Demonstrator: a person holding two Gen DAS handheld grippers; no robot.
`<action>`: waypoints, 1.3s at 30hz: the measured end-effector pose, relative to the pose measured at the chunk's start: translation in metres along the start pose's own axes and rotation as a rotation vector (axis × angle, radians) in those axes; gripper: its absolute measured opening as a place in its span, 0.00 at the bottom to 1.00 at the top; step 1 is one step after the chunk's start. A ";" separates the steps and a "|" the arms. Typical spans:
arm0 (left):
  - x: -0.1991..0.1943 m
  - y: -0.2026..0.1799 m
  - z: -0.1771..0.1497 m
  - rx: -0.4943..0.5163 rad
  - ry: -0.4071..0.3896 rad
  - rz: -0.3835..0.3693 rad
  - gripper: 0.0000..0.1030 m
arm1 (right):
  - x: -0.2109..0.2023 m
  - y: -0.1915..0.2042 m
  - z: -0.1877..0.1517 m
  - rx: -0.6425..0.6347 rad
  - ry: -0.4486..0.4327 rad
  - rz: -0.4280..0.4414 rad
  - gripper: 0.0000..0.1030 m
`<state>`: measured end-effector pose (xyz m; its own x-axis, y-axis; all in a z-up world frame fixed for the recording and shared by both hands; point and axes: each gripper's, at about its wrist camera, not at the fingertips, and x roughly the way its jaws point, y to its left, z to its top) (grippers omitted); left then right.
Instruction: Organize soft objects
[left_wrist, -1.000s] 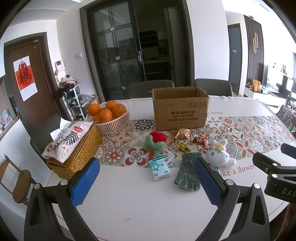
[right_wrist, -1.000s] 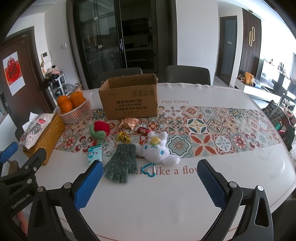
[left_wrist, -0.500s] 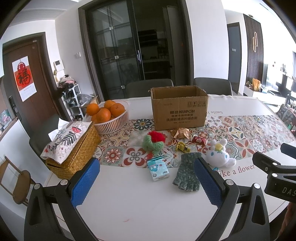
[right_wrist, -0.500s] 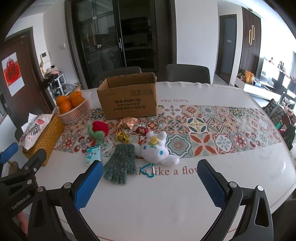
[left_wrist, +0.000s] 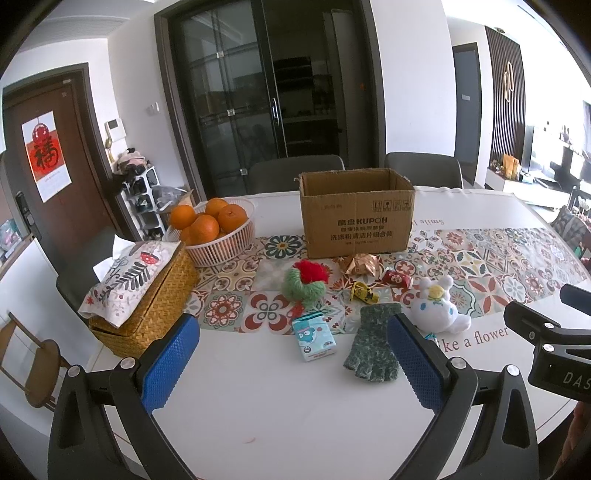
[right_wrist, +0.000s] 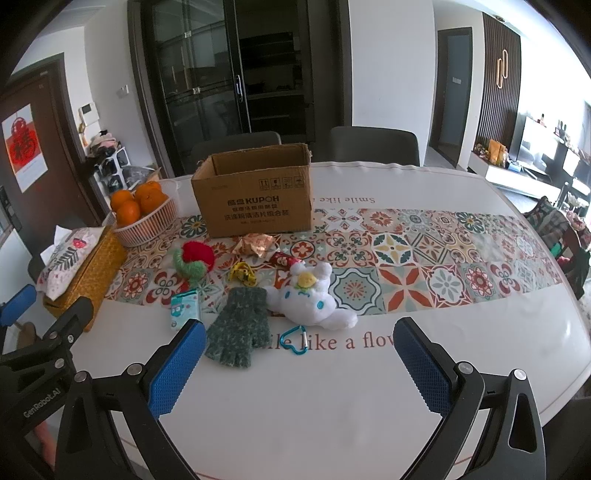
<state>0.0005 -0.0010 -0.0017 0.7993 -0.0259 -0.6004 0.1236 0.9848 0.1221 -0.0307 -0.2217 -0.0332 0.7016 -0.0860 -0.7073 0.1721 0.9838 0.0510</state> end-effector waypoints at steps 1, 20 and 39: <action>0.000 0.000 0.000 0.000 0.000 0.000 1.00 | 0.000 0.000 0.000 0.001 -0.001 0.000 1.00; 0.022 -0.005 -0.003 -0.003 0.039 -0.009 1.00 | 0.024 -0.003 0.000 0.010 0.036 0.007 1.00; 0.109 -0.003 0.003 -0.111 0.248 -0.051 1.00 | 0.104 -0.007 0.022 0.110 0.157 0.011 0.99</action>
<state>0.0889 -0.0069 -0.0647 0.6236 -0.0462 -0.7804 0.0835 0.9965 0.0077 0.0561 -0.2409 -0.0917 0.5888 -0.0413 -0.8072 0.2454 0.9607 0.1299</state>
